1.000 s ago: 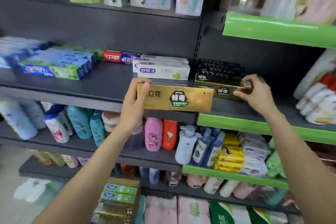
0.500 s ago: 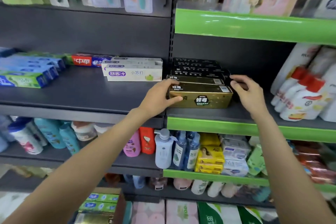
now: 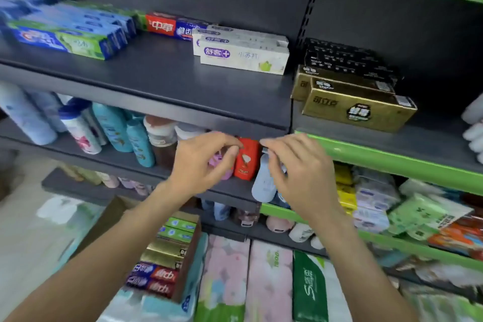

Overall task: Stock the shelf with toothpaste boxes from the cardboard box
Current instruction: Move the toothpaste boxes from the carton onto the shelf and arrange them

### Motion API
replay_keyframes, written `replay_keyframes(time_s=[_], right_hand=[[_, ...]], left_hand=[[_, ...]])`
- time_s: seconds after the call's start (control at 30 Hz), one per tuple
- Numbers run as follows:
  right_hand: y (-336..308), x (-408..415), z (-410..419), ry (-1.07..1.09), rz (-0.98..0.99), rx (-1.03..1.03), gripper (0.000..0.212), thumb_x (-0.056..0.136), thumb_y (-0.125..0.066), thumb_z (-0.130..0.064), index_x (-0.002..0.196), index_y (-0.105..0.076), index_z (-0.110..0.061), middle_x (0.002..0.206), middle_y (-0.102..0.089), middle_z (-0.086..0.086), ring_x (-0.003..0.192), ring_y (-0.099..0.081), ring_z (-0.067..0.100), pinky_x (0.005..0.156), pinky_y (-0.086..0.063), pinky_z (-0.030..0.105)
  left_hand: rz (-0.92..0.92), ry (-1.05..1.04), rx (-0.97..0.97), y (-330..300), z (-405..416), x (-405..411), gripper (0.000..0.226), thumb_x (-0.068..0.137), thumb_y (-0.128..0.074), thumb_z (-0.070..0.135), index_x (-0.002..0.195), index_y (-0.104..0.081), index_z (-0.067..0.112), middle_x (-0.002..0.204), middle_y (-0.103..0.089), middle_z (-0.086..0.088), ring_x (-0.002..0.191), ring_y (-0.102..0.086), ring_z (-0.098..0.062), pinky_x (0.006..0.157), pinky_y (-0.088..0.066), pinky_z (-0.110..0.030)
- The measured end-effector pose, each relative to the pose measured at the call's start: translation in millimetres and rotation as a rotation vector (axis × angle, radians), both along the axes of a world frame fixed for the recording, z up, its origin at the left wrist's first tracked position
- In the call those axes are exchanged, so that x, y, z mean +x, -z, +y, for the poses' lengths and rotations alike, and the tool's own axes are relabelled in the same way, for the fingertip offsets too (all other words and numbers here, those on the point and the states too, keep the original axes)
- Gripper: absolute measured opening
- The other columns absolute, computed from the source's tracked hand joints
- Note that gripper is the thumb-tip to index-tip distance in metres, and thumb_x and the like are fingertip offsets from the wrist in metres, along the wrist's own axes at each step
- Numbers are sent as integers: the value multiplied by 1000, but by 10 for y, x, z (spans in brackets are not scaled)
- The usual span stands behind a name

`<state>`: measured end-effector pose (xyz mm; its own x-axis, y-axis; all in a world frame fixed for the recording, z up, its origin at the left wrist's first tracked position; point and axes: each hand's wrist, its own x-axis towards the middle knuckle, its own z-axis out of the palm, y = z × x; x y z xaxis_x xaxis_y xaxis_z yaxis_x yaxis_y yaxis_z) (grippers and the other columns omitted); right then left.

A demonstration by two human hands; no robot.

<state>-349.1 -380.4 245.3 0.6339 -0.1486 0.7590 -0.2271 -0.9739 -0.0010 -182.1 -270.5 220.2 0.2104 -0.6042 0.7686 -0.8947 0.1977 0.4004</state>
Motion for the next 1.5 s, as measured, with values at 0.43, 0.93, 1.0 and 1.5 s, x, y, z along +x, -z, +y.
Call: replay_keyframes(time_s=[0.43,0.93,1.0,1.5], right_hand=[[2634,1472,1599,12,907,618,27,81,-65,-20,108,-65,-22,104,-65,-2,96,-63,20,75,-53,30],[4219,1895,2142,163,1424,906,75,83,-65,-42,144,-24,-24,144,-29,10,130,-32,35,101,-38,49],[4245,1875,2140,161,1404,892,74,84,-64,-43,144,-25,-25,144,-28,10,129,-33,35,100,-38,48],[4152,1894,2051,-116,1263,984,97,75,-73,-27,149,-10,-30,144,-35,4,130,-37,27,99,-41,40]], left_hand=[[257,-234,1146,2537,2031,1705,33,85,-60,32,116,-58,23,111,-65,0,107,-57,-23,91,-44,-32],[648,21,1713,3947,2113,1779,75,86,-60,48,144,-22,20,136,-48,-12,121,-50,-30,99,-42,-36],[806,40,1708,4007,2131,1773,77,81,-66,45,142,-25,20,134,-52,-9,120,-52,-26,101,-42,-38],[903,70,1500,3790,2159,1727,78,64,-76,10,132,-38,22,114,-62,-4,106,-58,-20,95,-47,-37]])
